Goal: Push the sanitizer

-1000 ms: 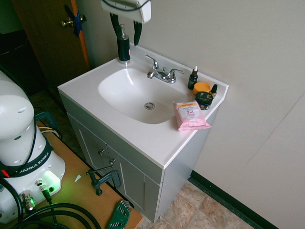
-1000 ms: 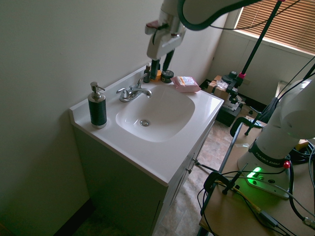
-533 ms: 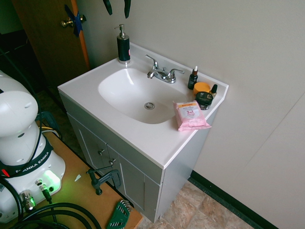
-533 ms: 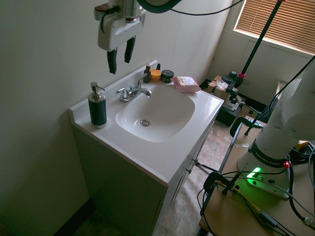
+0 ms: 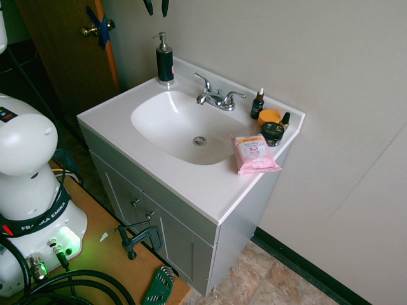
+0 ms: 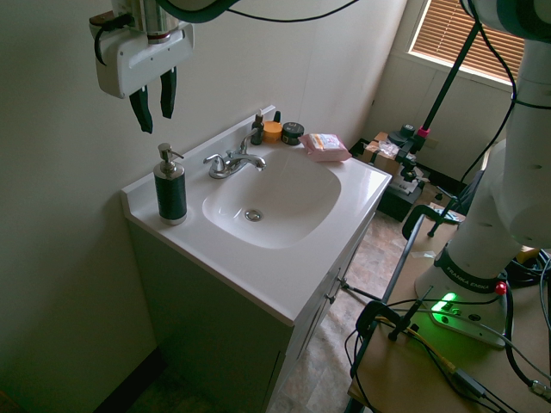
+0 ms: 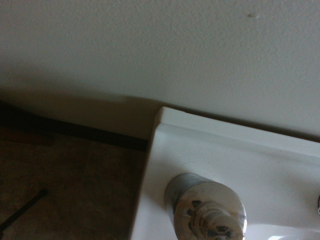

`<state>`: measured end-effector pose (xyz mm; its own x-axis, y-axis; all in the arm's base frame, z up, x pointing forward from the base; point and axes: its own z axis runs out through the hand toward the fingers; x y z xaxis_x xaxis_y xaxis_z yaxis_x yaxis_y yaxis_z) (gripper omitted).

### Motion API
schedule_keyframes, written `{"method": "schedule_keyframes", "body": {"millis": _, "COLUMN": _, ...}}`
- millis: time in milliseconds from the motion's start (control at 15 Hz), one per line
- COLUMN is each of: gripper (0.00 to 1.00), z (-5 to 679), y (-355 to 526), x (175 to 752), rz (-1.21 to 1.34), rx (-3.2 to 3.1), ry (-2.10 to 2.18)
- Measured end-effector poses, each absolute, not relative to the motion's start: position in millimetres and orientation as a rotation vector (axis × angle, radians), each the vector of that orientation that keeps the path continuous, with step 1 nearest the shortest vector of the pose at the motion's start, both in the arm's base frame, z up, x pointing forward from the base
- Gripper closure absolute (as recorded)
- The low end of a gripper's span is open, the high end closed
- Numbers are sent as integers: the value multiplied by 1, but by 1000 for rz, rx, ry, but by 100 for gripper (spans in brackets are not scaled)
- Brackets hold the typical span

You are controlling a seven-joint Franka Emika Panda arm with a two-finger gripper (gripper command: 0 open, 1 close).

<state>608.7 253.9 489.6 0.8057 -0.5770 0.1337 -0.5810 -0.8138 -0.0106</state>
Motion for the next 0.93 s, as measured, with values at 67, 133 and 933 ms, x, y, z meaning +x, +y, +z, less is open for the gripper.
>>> {"method": "schedule_keyframes", "body": {"millis": 67, "gripper": 100, "z": 487, "y": 253, "x": 610, "rz": 200, "rx": 2951, "ry": -950}}
{"method": "schedule_keyframes", "body": {"millis": 133, "gripper": 100, "z": 484, "y": 252, "x": 611, "rz": 197, "rx": 2947, "ry": -952}}
{"method": "schedule_keyframes", "body": {"millis": 933, "gripper": 100, "z": 445, "y": 243, "x": 618, "rz": 127, "rx": 2903, "ry": -961}}
